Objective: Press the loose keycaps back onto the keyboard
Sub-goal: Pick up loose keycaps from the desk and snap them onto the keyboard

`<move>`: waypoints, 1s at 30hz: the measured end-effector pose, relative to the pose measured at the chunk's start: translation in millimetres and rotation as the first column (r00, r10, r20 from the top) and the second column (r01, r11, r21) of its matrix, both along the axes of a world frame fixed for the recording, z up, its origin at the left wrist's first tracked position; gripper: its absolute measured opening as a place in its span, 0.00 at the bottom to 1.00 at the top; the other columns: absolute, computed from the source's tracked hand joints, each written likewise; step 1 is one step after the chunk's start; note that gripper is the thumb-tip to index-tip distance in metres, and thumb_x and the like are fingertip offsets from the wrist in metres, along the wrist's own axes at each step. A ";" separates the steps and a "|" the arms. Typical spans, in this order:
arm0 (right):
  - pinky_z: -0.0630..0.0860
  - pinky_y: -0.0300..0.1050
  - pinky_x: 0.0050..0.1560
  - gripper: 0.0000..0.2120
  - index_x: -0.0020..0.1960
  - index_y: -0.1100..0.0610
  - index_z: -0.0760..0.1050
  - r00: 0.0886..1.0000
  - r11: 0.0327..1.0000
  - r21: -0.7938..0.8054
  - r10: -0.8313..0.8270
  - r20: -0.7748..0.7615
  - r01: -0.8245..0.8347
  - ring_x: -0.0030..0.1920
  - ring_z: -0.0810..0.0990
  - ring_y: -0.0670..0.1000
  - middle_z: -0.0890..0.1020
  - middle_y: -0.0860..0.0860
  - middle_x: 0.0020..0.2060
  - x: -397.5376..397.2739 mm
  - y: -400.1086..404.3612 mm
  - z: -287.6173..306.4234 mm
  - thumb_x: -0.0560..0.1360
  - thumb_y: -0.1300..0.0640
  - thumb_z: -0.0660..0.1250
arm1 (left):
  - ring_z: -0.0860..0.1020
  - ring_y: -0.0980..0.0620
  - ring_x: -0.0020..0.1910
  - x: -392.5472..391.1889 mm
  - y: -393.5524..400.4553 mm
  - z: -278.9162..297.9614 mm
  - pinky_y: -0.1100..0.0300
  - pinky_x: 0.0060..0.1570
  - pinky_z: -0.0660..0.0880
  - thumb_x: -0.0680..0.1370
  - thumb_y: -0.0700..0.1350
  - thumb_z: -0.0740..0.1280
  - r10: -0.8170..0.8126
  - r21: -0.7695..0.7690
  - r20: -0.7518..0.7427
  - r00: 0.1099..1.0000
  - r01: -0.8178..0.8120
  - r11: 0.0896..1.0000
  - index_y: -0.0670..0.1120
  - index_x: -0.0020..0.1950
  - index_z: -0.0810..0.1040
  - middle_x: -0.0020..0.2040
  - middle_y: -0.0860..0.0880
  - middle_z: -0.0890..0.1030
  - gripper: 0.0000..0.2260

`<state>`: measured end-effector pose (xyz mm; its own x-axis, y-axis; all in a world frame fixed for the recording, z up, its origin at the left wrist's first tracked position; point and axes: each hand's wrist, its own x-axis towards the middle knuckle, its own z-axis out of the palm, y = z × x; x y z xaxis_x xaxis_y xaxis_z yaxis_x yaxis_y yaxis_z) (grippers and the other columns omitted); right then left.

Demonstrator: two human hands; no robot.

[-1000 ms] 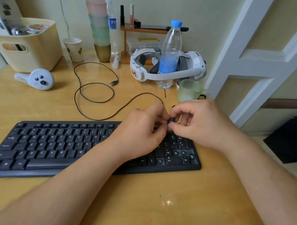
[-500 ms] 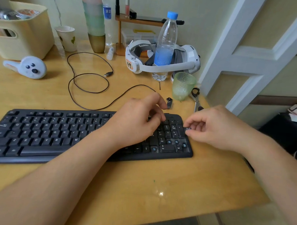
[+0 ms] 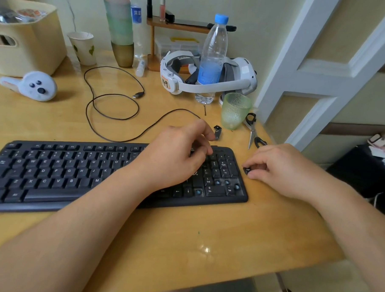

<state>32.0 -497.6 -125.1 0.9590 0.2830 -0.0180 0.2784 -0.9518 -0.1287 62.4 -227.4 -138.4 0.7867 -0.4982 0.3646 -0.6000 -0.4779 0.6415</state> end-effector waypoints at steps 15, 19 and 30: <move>0.80 0.44 0.48 0.03 0.45 0.44 0.85 0.986 0.962 0.254 0.133 -0.098 -0.104 0.43 0.83 0.42 0.83 0.40 0.40 -13.9 34.2 15.2 0.73 0.51 0.78 | 0.78 0.60 0.43 2.1 1.9 -2.1 0.71 0.41 0.69 0.80 0.40 0.67 -0.004 0.019 -0.002 1.000 0.004 1.000 0.52 0.59 0.75 0.46 0.61 0.85 0.10; 0.77 0.45 0.48 0.02 0.44 0.45 0.84 0.980 0.971 0.149 0.195 -0.047 -0.186 0.46 0.80 0.42 0.83 0.39 0.41 -10.8 38.9 13.0 0.75 0.51 0.76 | 0.78 0.58 0.43 1.6 2.3 -2.1 0.71 0.42 0.70 0.80 0.40 0.67 -0.002 0.021 0.001 1.000 0.002 1.000 0.52 0.59 0.75 0.46 0.62 0.85 0.11; 0.77 0.52 0.52 0.20 0.58 0.35 0.83 0.960 0.960 0.090 0.271 -0.074 -0.264 0.51 0.75 0.42 0.76 0.37 0.49 -4.1 41.9 13.8 0.79 0.61 0.72 | 0.77 0.64 0.41 1.6 1.6 -2.9 0.75 0.41 0.67 0.80 0.40 0.67 -0.006 0.042 0.008 1.000 0.005 0.999 0.53 0.59 0.75 0.47 0.61 0.85 0.11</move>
<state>27.9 -455.7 -111.2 0.8438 0.5329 -0.0633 0.5064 -0.8297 -0.2346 64.0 -225.8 -141.3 0.7811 -0.5176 0.3493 -0.6076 -0.5011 0.6162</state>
